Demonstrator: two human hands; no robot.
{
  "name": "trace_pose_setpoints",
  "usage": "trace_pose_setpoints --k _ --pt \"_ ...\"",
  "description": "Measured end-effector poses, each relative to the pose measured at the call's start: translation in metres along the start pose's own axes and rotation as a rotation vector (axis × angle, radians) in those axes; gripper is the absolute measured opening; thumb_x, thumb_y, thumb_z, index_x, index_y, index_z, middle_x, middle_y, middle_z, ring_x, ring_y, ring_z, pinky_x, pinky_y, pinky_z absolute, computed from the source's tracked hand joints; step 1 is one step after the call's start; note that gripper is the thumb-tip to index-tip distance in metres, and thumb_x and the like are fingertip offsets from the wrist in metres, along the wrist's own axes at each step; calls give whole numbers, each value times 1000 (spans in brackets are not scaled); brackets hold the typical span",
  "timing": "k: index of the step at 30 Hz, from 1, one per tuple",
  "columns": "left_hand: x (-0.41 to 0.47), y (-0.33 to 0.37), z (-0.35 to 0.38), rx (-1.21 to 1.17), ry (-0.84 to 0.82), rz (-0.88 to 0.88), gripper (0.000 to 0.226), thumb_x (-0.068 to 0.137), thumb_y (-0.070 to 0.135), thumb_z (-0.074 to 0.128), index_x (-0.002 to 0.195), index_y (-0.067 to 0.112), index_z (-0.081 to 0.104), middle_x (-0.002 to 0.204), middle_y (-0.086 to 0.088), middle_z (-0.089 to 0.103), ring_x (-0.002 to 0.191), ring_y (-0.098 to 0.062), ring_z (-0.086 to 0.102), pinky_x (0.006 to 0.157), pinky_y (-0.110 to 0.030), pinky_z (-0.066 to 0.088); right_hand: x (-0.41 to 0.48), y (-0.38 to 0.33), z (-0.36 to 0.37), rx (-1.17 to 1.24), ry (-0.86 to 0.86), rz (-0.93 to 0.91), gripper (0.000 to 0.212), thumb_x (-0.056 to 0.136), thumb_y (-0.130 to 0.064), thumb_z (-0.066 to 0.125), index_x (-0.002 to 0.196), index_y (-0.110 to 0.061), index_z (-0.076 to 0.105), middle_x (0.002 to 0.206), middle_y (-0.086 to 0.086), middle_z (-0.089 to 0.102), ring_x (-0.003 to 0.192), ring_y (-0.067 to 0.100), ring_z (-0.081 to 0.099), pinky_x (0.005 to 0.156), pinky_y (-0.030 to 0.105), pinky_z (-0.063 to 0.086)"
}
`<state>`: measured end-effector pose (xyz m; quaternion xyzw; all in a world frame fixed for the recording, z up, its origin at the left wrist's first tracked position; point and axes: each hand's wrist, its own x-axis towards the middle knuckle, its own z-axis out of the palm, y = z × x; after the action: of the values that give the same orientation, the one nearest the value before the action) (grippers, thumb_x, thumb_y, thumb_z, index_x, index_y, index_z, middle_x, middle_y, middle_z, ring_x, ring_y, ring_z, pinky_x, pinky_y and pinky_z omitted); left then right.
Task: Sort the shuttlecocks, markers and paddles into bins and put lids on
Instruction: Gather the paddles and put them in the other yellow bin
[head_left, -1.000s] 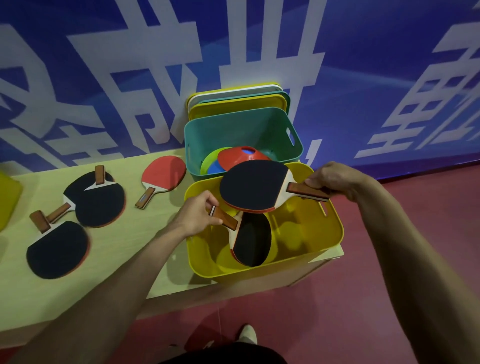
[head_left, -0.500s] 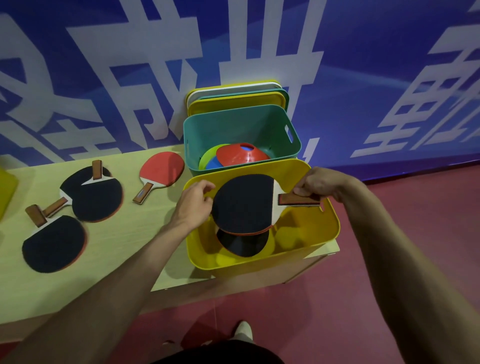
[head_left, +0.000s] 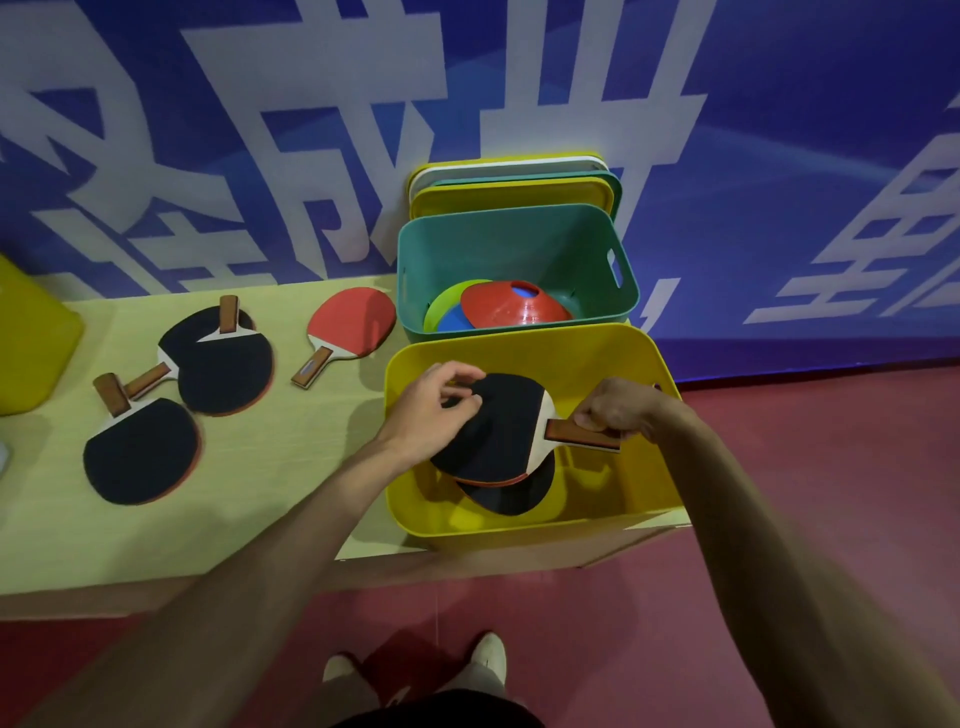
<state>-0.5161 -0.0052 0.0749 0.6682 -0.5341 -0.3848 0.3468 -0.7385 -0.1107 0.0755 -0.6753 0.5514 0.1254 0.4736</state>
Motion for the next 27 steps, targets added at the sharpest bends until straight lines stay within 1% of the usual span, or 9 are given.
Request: trace_pose_setpoints --k 3,7,11,15,19,22,24,26,27 --pt "-1 -4 2 10 -35 -19 22 89 14 61 106 27 60 118 1 58 107 -9 59 97 -25 44 4 4 -2 -51 -21 -8 17 85 -4 50 71 -8 59 63 6 50 55 15 46 51 23 38" --pt "-1 -6 2 38 -27 -38 21 89 13 61 106 25 61 118 1 58 106 -9 58 93 -21 44 17 7 -5 -96 -9 24 14 82 -3 51 73 -5 60 63 9 50 53 17 46 47 24 37" --pt "-3 -9 2 73 -13 -49 21 89 13 61 107 25 62 116 2 58 107 -9 58 93 -22 45 31 10 2 -245 -49 67 28 86 -10 50 104 -4 71 89 17 68 61 19 55 45 23 41" --pt "-6 -10 -4 104 18 -54 20 90 11 59 107 21 64 114 -1 60 106 -10 57 94 -21 43 39 15 15 -296 -79 115 31 88 -12 50 111 -9 69 100 14 68 70 18 58 45 19 40" --pt "-8 -10 -10 91 55 -68 20 90 11 58 105 23 64 113 -1 62 104 -9 58 91 -19 44 46 24 36 -251 -106 156 26 96 -15 51 117 -6 65 114 13 65 86 20 57 57 19 44" --pt "-9 -10 -11 87 60 -81 20 90 12 59 103 27 64 112 0 63 104 -10 59 91 -20 44 53 31 50 -204 -17 176 25 94 -16 54 112 -3 64 107 14 65 85 22 57 70 30 49" --pt "-11 -9 -11 81 60 -89 21 91 11 58 102 28 63 112 -1 63 105 -10 59 92 -21 44 50 30 52 -188 28 155 16 93 -14 53 94 -3 64 95 13 62 81 23 55 66 32 48" --pt "-12 -7 -10 82 55 -87 22 90 10 57 100 29 63 111 -1 63 105 -12 59 94 -25 45 46 25 50 -159 84 141 19 91 -12 50 73 -8 55 85 12 58 75 25 55 60 31 45" --pt "-12 -6 -9 83 51 -84 23 90 9 57 100 29 63 111 -1 64 105 -12 59 95 -26 46 44 22 47 -145 112 120 21 91 -13 49 71 -9 54 86 12 58 75 25 56 62 31 46"
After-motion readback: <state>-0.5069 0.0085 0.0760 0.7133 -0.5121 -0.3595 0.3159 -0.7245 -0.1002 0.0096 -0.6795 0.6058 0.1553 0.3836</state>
